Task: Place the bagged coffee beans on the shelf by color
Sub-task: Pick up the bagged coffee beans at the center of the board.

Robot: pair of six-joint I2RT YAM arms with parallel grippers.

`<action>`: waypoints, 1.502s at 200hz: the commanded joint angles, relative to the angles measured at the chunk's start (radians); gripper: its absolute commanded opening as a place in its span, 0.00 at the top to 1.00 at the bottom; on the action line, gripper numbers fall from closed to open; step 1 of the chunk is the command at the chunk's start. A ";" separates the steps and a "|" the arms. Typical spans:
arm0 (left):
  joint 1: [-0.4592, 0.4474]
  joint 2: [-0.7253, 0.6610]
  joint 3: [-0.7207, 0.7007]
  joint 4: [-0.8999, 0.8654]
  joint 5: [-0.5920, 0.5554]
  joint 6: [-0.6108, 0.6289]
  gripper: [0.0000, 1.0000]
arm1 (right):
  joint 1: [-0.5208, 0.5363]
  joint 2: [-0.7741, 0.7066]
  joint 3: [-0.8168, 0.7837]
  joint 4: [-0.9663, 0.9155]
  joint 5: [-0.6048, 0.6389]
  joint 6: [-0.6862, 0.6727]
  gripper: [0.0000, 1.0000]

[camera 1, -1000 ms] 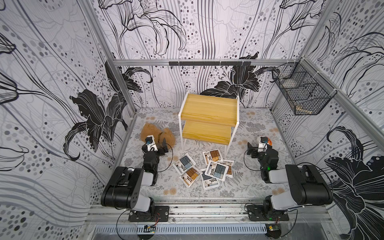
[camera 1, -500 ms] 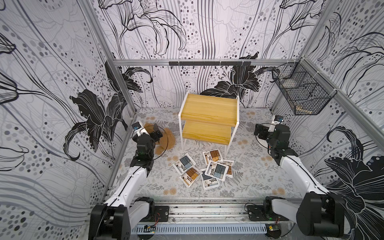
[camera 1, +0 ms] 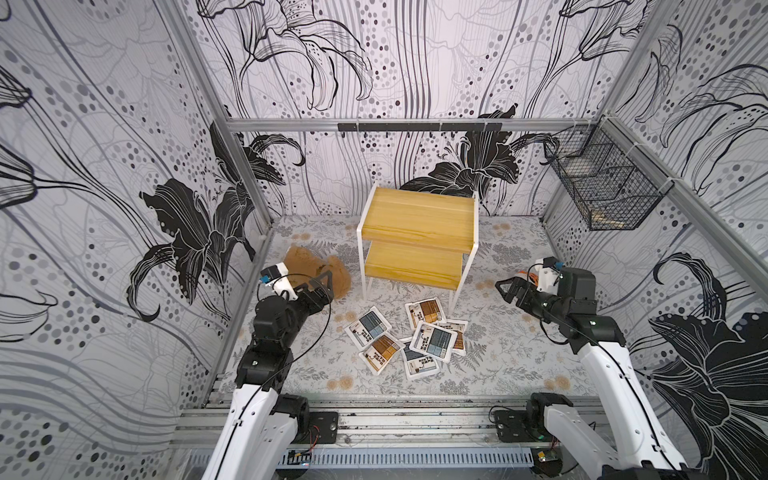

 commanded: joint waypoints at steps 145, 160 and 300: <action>-0.434 0.014 -0.140 0.093 -0.029 -0.151 0.03 | 0.329 0.093 -0.172 0.257 -0.098 0.264 0.03; -0.447 0.016 -0.137 0.095 -0.030 -0.145 0.03 | 0.335 0.140 -0.133 0.272 -0.055 0.251 0.04; -0.461 0.006 -0.137 0.101 -0.016 -0.105 0.03 | 0.334 0.390 0.065 0.286 0.196 0.144 0.03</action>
